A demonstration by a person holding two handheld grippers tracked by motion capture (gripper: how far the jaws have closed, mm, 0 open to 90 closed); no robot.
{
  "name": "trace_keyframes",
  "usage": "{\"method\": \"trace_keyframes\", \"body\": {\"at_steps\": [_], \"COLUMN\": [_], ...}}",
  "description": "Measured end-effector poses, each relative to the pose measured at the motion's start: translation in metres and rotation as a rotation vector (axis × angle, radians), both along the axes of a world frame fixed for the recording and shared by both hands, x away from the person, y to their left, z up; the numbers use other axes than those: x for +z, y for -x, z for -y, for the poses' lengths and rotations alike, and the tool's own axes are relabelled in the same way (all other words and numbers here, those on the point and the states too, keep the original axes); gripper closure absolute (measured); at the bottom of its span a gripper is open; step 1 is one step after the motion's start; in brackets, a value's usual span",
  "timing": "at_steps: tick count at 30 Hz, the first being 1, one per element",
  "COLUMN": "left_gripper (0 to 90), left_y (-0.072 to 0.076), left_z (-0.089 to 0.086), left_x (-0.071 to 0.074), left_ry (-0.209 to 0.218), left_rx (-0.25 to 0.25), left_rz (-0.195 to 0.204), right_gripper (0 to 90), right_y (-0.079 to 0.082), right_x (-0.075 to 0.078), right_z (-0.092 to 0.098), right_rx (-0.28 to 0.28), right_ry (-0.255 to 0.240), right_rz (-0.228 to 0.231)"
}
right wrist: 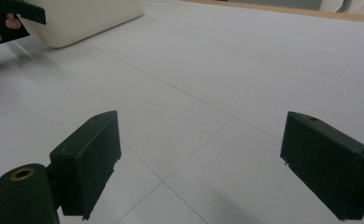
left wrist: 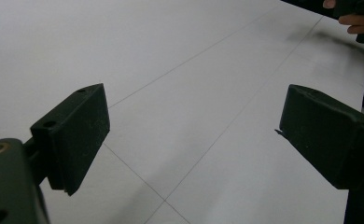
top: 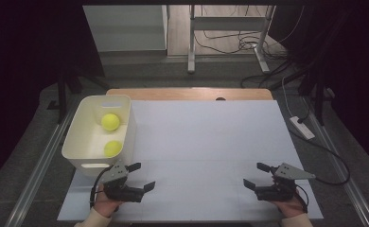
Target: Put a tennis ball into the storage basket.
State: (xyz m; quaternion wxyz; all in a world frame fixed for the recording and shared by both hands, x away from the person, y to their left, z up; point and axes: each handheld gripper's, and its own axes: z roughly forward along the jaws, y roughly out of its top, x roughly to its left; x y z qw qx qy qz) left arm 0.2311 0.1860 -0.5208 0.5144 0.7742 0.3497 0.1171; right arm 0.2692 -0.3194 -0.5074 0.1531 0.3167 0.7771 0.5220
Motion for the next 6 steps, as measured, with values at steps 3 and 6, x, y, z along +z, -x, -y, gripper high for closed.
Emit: {"method": "trace_keyframes", "body": {"at_steps": [3, 6], "left_gripper": [9.5, 9.6], "left_y": [0.0002, 0.0002], "left_z": [-0.0002, -0.0002], "left_x": [0.0006, 0.0012], "left_ry": [0.002, 0.005], "left_rx": [0.006, 0.007], "left_rz": [-0.003, -0.003], "right_gripper": [12.0, 11.9], "right_y": [-0.0008, -0.0009], "right_x": [0.0004, 0.0002], "right_z": [0.0, 0.0002], "right_rx": [0.0, 0.002], "right_ry": [-0.006, -0.009], "right_rz": [0.002, 0.0]}}
